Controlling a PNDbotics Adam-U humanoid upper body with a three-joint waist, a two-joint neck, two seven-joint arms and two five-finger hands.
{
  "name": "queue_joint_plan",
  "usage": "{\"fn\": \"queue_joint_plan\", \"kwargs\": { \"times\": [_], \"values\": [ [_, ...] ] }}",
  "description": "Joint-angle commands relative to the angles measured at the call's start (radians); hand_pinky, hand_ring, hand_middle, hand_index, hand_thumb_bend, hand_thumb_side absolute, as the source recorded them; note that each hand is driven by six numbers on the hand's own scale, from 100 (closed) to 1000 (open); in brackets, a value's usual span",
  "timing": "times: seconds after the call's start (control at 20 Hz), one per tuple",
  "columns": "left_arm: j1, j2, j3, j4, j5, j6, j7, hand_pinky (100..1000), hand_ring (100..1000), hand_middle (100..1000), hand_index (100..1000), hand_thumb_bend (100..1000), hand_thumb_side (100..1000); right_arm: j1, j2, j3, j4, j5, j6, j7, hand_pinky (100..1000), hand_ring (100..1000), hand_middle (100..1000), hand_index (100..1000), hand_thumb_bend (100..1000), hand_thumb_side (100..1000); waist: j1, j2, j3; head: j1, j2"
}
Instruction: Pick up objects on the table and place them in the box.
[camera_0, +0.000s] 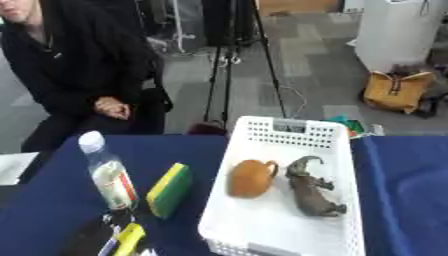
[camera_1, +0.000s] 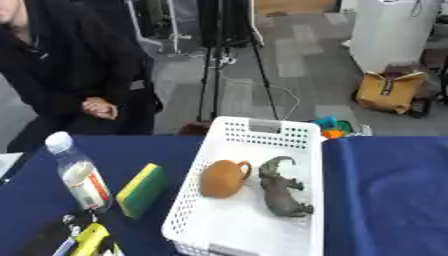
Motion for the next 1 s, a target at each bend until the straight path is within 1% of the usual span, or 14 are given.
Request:
{"fn": "queue_joint_plan", "kwargs": {
  "times": [0.05, 0.2, 0.35, 0.45, 0.5, 0.55, 0.6, 0.65, 0.7, 0.85, 0.9, 1.0],
  "values": [
    [-0.006, 0.008, -0.002, 0.002, 0.003, -0.004, 0.004, 398, 620, 573, 722, 100, 290, -0.013, -0.012, 0.002, -0.023, -0.007, 0.0, -0.008, 447, 391, 326, 471, 100, 948, -0.004, -0.014, -0.001, -0.001, -0.013],
    [-0.008, 0.005, -0.004, 0.011, -0.001, -0.006, 0.009, 409, 623, 574, 671, 100, 292, -0.014, -0.012, 0.004, -0.023, -0.011, 0.0, -0.011, 448, 391, 323, 471, 100, 948, -0.004, -0.013, -0.001, -0.001, -0.014],
    [-0.009, 0.0, -0.007, 0.023, 0.002, -0.007, 0.02, 410, 628, 579, 666, 100, 298, -0.016, -0.012, 0.005, -0.023, -0.012, 0.0, -0.013, 449, 392, 322, 470, 100, 946, -0.005, -0.013, -0.002, -0.001, -0.015],
    [-0.006, -0.005, -0.007, 0.031, 0.012, -0.014, 0.049, 401, 624, 576, 665, 100, 307, -0.017, -0.011, 0.005, -0.023, -0.013, 0.0, -0.014, 450, 392, 322, 470, 100, 946, -0.006, -0.012, -0.002, 0.0, -0.016],
    [-0.005, -0.009, -0.006, 0.034, 0.018, -0.025, 0.076, 384, 615, 570, 667, 100, 340, -0.018, -0.011, 0.005, -0.023, -0.013, 0.0, -0.014, 450, 392, 320, 470, 100, 946, -0.006, -0.012, -0.002, -0.001, -0.017],
    [-0.003, -0.013, -0.005, 0.042, 0.024, -0.04, 0.113, 384, 615, 570, 667, 100, 340, -0.019, -0.01, 0.005, -0.023, -0.013, 0.0, -0.015, 450, 392, 320, 470, 100, 946, -0.006, -0.012, -0.002, -0.001, -0.018],
    [-0.001, -0.018, -0.002, 0.054, 0.029, -0.054, 0.153, 360, 596, 552, 652, 100, 381, -0.019, -0.01, 0.005, -0.023, -0.013, -0.001, -0.016, 451, 392, 319, 470, 100, 946, -0.007, -0.012, -0.002, -0.002, -0.019],
    [-0.001, -0.024, 0.0, 0.071, 0.031, -0.07, 0.2, 360, 596, 552, 652, 100, 381, -0.02, -0.01, 0.005, -0.023, -0.013, -0.001, -0.017, 451, 392, 319, 470, 100, 946, -0.007, -0.011, -0.002, -0.002, -0.02],
    [-0.001, -0.028, 0.001, 0.089, 0.032, -0.084, 0.243, 339, 580, 536, 635, 100, 409, -0.021, -0.009, 0.006, -0.023, -0.013, -0.001, -0.018, 451, 393, 319, 470, 100, 945, -0.008, -0.011, -0.002, -0.003, -0.021],
    [-0.003, -0.036, 0.001, 0.141, 0.028, -0.122, 0.36, 320, 561, 519, 619, 100, 433, -0.023, -0.009, 0.006, -0.023, -0.014, -0.001, -0.021, 451, 392, 319, 470, 100, 945, -0.008, -0.011, -0.002, -0.003, -0.02],
    [-0.007, -0.037, 0.001, 0.153, 0.022, -0.134, 0.396, 285, 524, 493, 589, 100, 486, -0.023, -0.008, 0.007, -0.023, -0.015, -0.001, -0.022, 452, 392, 317, 470, 100, 946, -0.008, -0.011, -0.002, -0.002, -0.019],
    [-0.015, -0.038, 0.002, 0.177, 0.001, -0.159, 0.478, 281, 520, 491, 587, 100, 493, -0.024, -0.007, 0.008, -0.023, -0.018, 0.0, -0.025, 452, 392, 317, 470, 100, 945, -0.009, -0.011, -0.002, -0.001, -0.019]
  ]
}}
